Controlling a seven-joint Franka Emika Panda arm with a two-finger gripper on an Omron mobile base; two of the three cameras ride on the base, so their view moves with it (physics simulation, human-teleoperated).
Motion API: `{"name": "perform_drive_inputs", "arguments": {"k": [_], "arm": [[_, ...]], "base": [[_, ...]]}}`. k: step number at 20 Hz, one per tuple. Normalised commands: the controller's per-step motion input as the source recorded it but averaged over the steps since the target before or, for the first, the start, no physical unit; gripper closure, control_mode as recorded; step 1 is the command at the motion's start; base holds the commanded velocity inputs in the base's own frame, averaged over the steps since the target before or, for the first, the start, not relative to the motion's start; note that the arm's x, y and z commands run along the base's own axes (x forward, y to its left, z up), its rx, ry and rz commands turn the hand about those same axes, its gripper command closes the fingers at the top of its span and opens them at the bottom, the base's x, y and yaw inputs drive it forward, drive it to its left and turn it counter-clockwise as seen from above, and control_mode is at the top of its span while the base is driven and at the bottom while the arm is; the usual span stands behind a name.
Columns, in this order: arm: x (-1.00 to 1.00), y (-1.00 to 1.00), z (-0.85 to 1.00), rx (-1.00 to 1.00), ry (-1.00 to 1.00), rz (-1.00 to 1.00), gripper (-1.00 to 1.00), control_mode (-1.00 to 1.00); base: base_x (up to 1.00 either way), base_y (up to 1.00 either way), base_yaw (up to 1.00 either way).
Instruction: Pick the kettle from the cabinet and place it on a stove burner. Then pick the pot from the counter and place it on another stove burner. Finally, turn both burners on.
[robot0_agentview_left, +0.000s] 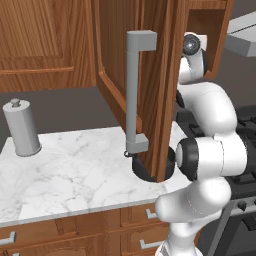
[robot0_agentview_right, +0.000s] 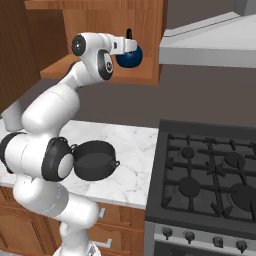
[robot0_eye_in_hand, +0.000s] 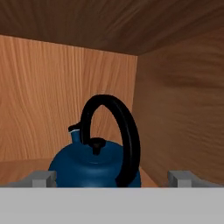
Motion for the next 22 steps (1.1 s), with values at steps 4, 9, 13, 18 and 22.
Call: {"name": "perform_drive_inputs", "arguments": {"k": [4,9,13,18,22], "arm": [[0.16,-0.15,0.02,0.0,0.0,0.0,-1.0,-1.0],[0.23,0.0,0.01,0.0,0.0,0.0,-1.0,-1.0],[0.17,-0.03,0.01,0.0,0.0,0.0,-1.0,-1.0],[0.08,-0.1,0.0,0.0,0.0,0.0,-1.0,-1.0],[0.07,-0.04,0.0,0.0,0.0,0.0,-1.0,-1.0]], "base": [[0.0,0.0,0.0],[0.0,0.0,0.0],[0.0,0.0,0.0],[0.0,0.0,0.0],[0.0,0.0,0.0]]}}
